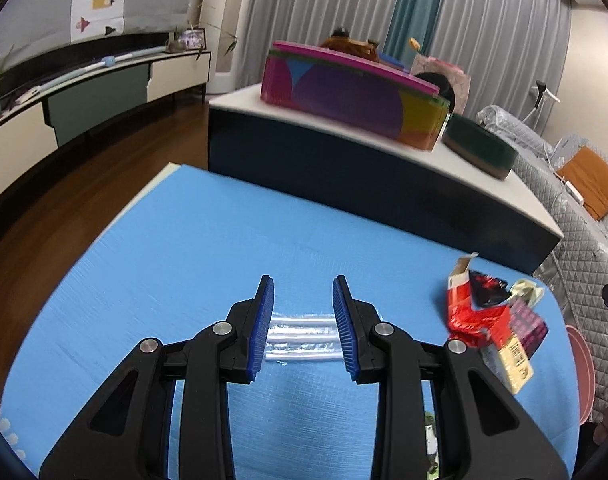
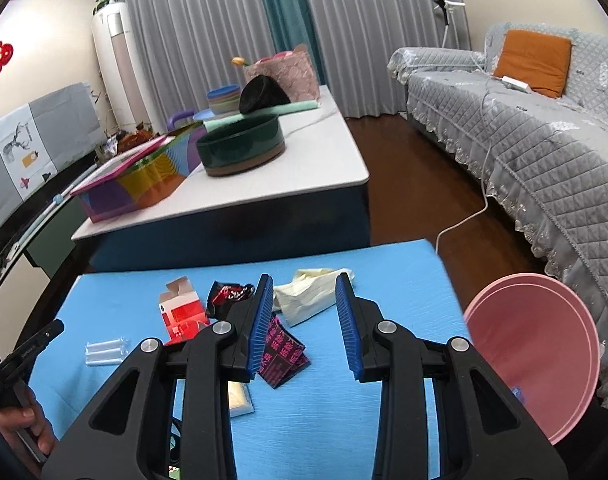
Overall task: Collect trash
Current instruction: 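Lower the left tool past the straws toward the red-white carton while the right tool approaches the pink-patterned packet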
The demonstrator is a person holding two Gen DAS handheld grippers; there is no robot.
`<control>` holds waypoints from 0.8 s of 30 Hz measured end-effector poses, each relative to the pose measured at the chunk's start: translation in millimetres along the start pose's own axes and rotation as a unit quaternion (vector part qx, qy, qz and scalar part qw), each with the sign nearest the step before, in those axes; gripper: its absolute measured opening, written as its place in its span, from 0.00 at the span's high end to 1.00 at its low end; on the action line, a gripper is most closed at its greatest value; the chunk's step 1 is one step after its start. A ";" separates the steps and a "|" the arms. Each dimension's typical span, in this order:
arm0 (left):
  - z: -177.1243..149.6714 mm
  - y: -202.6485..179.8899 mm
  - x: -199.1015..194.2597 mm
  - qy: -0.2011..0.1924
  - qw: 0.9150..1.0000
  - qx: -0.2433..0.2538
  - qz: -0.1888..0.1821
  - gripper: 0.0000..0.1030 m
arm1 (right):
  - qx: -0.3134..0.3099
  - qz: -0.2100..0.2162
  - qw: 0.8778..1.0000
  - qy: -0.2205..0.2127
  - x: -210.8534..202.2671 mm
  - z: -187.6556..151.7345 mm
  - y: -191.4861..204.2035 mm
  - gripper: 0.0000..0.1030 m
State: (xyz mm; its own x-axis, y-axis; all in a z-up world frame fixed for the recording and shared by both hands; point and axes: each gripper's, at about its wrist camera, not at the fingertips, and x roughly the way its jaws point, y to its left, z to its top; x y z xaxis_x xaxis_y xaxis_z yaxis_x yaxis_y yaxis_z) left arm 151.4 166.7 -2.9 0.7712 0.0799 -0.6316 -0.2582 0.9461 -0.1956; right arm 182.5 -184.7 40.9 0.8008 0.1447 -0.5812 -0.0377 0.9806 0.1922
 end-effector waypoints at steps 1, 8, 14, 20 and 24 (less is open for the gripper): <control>-1.4 -0.4 4.4 0.006 1.000 0.002 0.000 0.70 | -0.002 0.001 1.000 0.006 5.2 -1.6 1.0 0.68; -10.7 3.2 24.5 0.037 0.999 -0.011 0.009 0.48 | -0.002 0.007 0.999 0.051 38.2 -14.0 3.7 0.57; -13.9 -23.1 27.8 0.041 0.999 0.015 -0.011 0.48 | -0.004 0.012 0.996 0.086 64.5 -21.6 8.8 0.53; -8.9 -60.8 28.4 0.030 0.997 0.047 -0.062 0.48 | -0.007 0.026 0.994 0.110 78.5 -24.6 9.5 0.53; -6.2 -83.4 36.4 0.027 0.994 0.058 -0.084 0.48 | -0.005 0.031 0.992 0.123 83.8 -26.7 7.9 0.53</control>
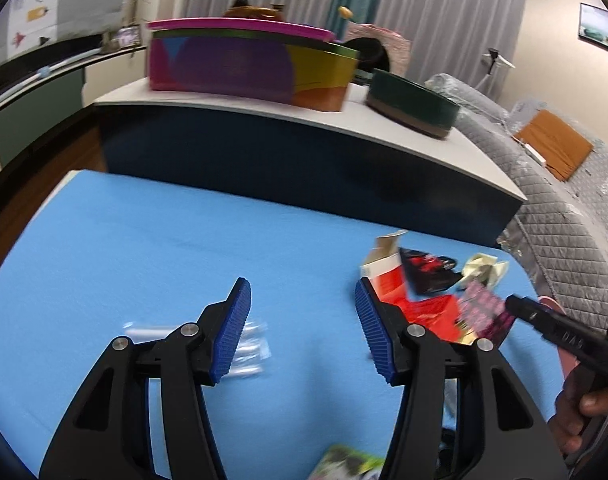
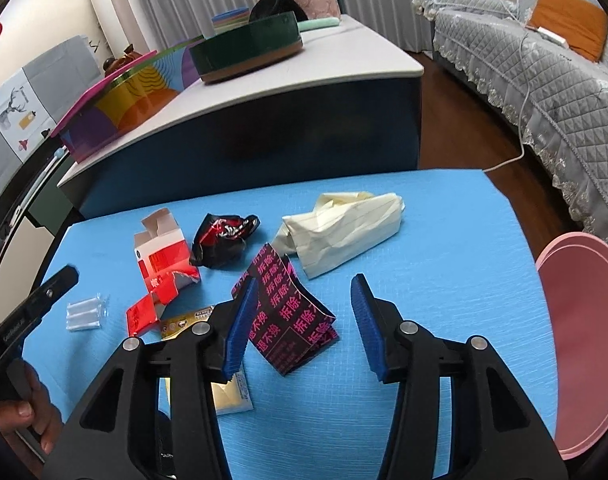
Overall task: Collect trash
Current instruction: 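Lower the left tool past the straws toward the red-white carton while the right tool approaches the pink-patterned packet, then grasp the red-white carton with the left tool while the right tool grasps the pink-patterned packet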
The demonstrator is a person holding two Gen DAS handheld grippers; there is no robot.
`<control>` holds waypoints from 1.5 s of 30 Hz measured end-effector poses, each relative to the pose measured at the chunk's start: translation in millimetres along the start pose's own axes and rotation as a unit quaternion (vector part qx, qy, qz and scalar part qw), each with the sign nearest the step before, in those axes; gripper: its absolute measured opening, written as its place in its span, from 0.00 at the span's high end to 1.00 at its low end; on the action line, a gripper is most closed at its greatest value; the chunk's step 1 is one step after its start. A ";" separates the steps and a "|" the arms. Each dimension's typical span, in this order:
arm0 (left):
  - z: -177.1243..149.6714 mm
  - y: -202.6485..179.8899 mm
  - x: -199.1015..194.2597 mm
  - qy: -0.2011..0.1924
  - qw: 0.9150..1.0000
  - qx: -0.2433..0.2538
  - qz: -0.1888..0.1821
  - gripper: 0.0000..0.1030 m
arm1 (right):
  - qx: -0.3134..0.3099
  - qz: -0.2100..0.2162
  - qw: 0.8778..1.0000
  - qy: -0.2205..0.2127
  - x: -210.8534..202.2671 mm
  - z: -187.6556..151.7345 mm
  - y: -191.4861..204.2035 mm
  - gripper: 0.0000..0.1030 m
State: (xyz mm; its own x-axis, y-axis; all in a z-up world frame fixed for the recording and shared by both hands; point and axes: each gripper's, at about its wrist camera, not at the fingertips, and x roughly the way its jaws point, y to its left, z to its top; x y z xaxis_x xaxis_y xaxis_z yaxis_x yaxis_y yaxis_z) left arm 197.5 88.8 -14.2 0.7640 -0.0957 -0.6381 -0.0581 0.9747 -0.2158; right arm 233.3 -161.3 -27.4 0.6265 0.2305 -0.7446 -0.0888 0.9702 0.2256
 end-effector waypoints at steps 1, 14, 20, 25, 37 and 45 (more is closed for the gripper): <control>0.9 -4.7 4.1 0.003 1.000 0.002 -0.006 0.48 | 0.001 0.001 1.000 0.003 1.0 -0.2 -0.8 0.53; 8.7 -21.8 45.9 0.041 0.998 -0.006 -0.052 0.49 | -0.015 0.026 0.999 0.033 12.4 -2.2 4.0 0.53; 7.1 -26.8 55.6 0.062 0.996 -0.006 -0.068 0.61 | -0.017 0.031 0.999 0.034 10.7 -4.2 3.6 0.66; 5.4 -36.1 59.1 0.074 0.994 0.012 -0.078 0.83 | -0.024 0.039 0.998 0.033 6.0 -4.8 3.9 0.78; 5.2 -54.4 32.7 0.059 0.994 0.058 -0.075 1.00 | -0.055 0.069 0.996 0.006 -25.8 -3.6 14.7 0.94; 11.3 -58.2 33.7 0.065 0.994 0.065 -0.067 0.86 | -0.031 0.072 0.997 -0.019 -64.3 -5.1 -5.4 0.94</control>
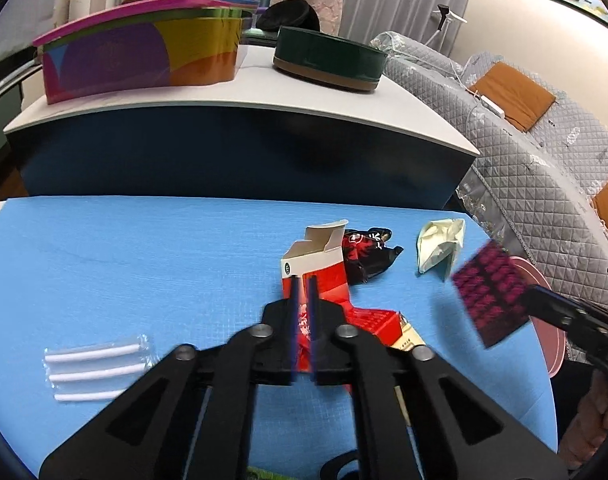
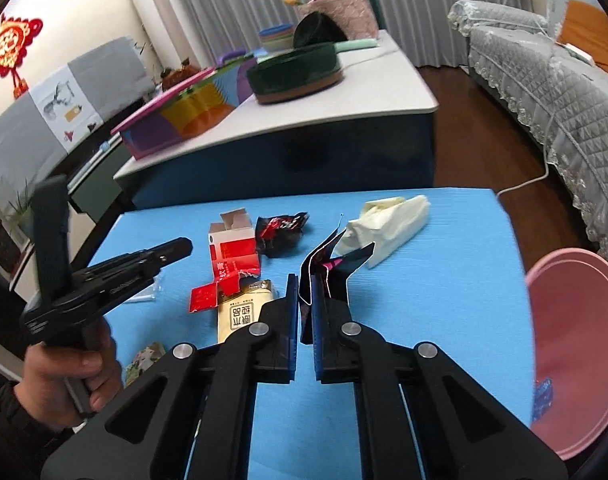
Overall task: Collect trash
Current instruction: 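Grasp the red-white carton with the left tool while the right tool grasps the pink-patterned packet, then lift the carton and packet and carry both tools over the pink bucket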
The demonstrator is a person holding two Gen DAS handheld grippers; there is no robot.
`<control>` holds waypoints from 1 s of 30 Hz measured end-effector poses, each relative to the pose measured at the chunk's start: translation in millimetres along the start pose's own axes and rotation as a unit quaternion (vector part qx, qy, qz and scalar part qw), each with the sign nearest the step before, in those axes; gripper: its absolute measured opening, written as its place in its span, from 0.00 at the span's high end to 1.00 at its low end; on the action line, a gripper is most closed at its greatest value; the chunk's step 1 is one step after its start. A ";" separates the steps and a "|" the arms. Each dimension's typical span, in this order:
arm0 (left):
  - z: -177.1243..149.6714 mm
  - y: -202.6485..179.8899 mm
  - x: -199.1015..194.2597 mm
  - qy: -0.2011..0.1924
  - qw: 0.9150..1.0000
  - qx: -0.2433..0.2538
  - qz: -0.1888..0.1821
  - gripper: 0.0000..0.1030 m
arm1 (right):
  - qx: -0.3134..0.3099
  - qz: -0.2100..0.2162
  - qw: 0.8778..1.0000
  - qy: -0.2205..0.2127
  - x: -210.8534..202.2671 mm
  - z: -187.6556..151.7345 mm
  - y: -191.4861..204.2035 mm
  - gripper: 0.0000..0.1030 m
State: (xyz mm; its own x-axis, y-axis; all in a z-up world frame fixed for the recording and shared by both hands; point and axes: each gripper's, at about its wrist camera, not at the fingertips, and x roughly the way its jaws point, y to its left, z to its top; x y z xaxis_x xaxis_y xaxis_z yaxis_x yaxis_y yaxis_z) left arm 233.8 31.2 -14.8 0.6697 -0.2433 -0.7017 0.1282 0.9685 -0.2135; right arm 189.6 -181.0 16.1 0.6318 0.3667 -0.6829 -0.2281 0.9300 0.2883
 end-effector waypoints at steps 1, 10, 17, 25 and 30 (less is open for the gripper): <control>2.5 0.3 4.2 0.001 1.000 0.002 0.002 0.74 | 0.001 -0.001 1.000 -0.002 -4.2 -0.4 -2.4 0.94; 4.8 10.5 34.7 0.027 1.000 -0.010 0.000 0.68 | -0.003 -0.008 1.000 -0.011 -23.6 0.1 -20.6 0.94; 4.1 12.7 40.6 0.038 0.999 -0.017 -0.033 0.79 | -0.005 -0.008 1.000 -0.013 -28.7 1.9 -26.2 0.94; -0.9 9.4 9.8 0.021 0.999 -0.012 -0.030 0.94 | -0.006 -0.008 1.000 -0.026 -40.3 3.3 -23.6 0.94; -2.3 -1.7 -21.2 -0.001 1.000 0.001 -0.018 0.95 | -0.013 -0.017 0.999 -0.036 -54.8 1.7 -19.7 0.94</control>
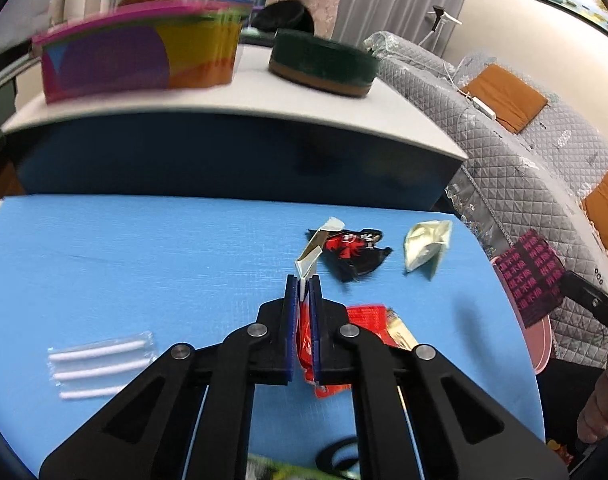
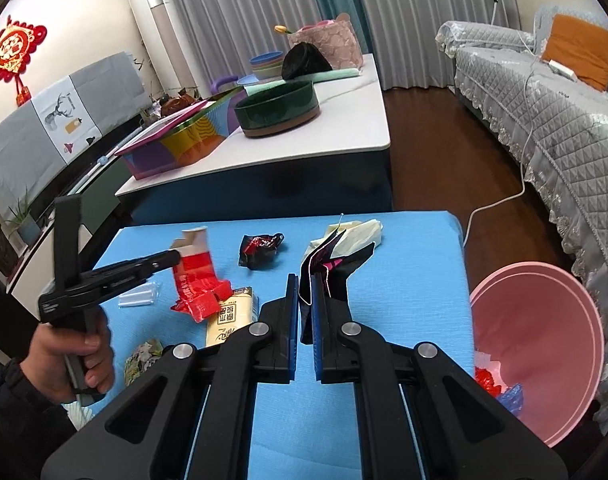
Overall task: Collect trash
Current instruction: 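Lift the carton and packet and carry both tools over the pink bucket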
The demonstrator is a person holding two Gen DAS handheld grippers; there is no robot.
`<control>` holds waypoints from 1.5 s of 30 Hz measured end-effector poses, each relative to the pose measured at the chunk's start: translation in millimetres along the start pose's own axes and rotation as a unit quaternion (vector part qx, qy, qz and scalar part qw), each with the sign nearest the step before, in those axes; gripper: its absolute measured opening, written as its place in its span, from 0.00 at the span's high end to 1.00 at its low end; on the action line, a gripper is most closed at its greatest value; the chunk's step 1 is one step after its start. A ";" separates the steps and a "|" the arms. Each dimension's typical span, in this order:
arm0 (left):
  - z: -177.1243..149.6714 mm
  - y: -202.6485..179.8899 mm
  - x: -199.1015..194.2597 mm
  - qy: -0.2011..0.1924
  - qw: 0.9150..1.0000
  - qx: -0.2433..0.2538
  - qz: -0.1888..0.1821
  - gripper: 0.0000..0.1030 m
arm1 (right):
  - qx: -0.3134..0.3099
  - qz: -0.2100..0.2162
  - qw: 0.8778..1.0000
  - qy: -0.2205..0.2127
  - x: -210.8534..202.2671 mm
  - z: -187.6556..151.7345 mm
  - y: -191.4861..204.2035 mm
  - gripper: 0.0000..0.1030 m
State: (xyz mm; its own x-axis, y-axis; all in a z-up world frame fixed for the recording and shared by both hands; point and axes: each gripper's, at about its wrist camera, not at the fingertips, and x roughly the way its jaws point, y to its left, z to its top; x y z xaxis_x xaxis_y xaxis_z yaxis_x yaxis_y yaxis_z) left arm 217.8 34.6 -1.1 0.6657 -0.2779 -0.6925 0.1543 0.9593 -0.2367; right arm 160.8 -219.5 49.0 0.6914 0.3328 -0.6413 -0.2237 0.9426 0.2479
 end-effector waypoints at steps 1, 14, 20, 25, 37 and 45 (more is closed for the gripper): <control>-0.5 -2.7 -6.1 -0.004 1.000 0.005 0.003 0.95 | -0.003 -0.003 1.000 -0.002 -3.4 0.0 0.7 0.94; -21.8 -41.7 -70.8 -0.055 0.997 0.024 0.037 0.95 | -0.011 -0.026 0.999 -0.040 -57.0 -6.6 -14.2 0.94; -26.9 -64.2 -88.0 -0.067 0.997 0.033 0.037 0.95 | -0.001 -0.040 0.998 -0.052 -78.0 -13.4 -29.9 0.94; -31.0 -85.6 -94.6 -0.071 0.996 0.046 0.025 0.95 | 0.007 -0.049 0.997 -0.061 -91.5 -16.1 -44.2 0.94; -37.5 -139.7 -79.3 -0.063 0.995 0.079 -0.015 0.95 | 0.040 -0.087 0.993 -0.073 -117.6 -26.4 -92.0 0.94; -36.7 -176.9 -57.4 -0.057 0.993 0.097 -0.042 0.95 | 0.068 -0.128 0.987 -0.074 -122.5 -30.6 -124.8 0.94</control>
State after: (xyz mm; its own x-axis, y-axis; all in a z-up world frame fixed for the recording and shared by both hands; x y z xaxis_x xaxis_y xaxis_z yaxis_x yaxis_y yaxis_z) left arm 125.4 -121.0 55.5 0.7204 -0.3613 -0.5921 0.3437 0.9274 -0.1477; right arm 83.0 -377.0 74.3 0.8078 0.0677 -0.5855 0.0587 0.9792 0.1942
